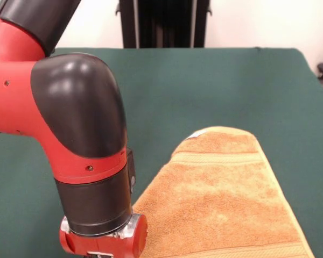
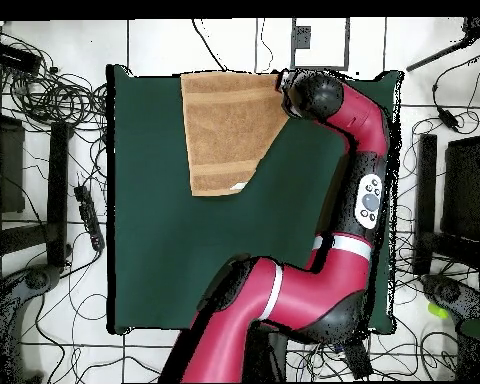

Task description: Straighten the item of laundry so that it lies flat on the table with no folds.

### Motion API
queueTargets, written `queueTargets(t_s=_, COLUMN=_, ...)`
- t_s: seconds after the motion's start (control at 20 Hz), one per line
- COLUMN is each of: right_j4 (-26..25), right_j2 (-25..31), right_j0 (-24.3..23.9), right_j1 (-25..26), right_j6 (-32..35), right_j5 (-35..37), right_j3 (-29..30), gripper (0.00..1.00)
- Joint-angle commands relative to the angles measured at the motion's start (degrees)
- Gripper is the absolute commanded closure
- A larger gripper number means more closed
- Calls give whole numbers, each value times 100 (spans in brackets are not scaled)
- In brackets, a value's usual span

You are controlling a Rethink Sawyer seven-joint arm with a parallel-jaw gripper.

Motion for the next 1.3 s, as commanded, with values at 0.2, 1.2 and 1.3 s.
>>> queueTargets(t_s=0.2, right_j4=318, right_j2=-521, right_j0=17, right_j1=-261, right_j6=2100, right_j5=2240, right_j3=401, gripper=0)
queueTargets(t_s=1.2, right_j4=1238, right_j2=-1621, right_j0=372, right_j1=-18, right_j6=2707, right_j5=2421, right_j3=56, gripper=0)
queueTargets(t_s=1.3, right_j4=1212, right_j2=-1610, right_j0=431, right_j1=-69, right_j6=2718, right_j5=2315, right_j3=165, gripper=0)
